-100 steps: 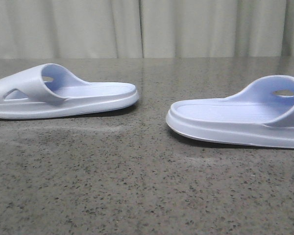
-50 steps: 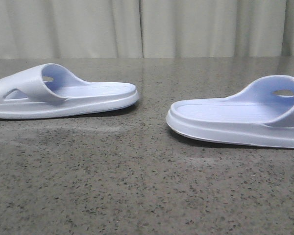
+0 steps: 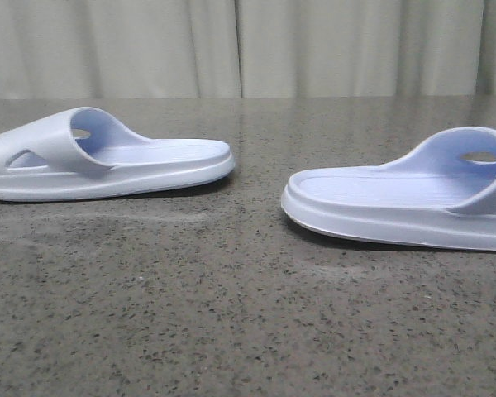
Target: Insert blue slippers together front up
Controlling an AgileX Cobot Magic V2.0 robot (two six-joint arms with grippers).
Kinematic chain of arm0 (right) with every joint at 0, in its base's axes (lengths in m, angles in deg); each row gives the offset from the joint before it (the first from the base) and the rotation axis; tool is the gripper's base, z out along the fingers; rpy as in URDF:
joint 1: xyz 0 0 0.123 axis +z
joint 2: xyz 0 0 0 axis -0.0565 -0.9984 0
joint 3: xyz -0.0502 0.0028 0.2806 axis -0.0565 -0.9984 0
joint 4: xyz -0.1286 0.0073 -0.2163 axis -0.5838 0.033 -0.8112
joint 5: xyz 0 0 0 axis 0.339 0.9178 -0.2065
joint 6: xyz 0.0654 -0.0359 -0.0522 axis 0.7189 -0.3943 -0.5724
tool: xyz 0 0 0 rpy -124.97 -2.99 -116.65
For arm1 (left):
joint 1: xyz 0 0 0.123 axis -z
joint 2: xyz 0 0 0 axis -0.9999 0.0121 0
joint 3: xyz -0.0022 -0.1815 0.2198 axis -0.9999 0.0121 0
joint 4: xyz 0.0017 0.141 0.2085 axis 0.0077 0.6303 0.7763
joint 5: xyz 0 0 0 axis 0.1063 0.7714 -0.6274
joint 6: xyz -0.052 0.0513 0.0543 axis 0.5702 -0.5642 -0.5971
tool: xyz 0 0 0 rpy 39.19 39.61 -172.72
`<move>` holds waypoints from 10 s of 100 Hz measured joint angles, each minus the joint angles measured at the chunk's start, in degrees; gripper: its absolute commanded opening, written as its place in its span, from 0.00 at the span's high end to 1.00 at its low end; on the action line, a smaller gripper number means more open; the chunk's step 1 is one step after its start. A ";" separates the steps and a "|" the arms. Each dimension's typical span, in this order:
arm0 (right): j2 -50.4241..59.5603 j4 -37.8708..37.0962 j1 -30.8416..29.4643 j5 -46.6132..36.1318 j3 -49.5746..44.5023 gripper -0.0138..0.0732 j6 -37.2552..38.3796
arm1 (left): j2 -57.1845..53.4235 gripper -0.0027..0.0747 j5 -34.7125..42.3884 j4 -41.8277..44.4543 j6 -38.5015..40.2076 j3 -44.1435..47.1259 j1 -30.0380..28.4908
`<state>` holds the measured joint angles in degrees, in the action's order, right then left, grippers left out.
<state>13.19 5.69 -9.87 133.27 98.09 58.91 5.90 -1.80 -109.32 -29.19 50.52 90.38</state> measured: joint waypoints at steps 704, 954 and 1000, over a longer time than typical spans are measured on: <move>-24.28 59.82 18.27 -4.65 10.77 0.96 -39.31 | 30.58 0.95 -27.70 -57.11 -40.72 -14.11 -12.46; -30.01 52.69 2.01 22.00 18.53 0.70 -41.39 | 31.71 0.94 -23.25 -54.07 -44.85 -9.28 -14.83; -28.65 51.80 2.01 22.63 18.53 0.70 -41.29 | 31.71 0.54 -19.41 -46.19 -45.08 -9.16 -14.83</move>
<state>-15.46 57.49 -7.86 155.90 116.62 17.63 37.61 -21.22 -155.51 -74.27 41.36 75.55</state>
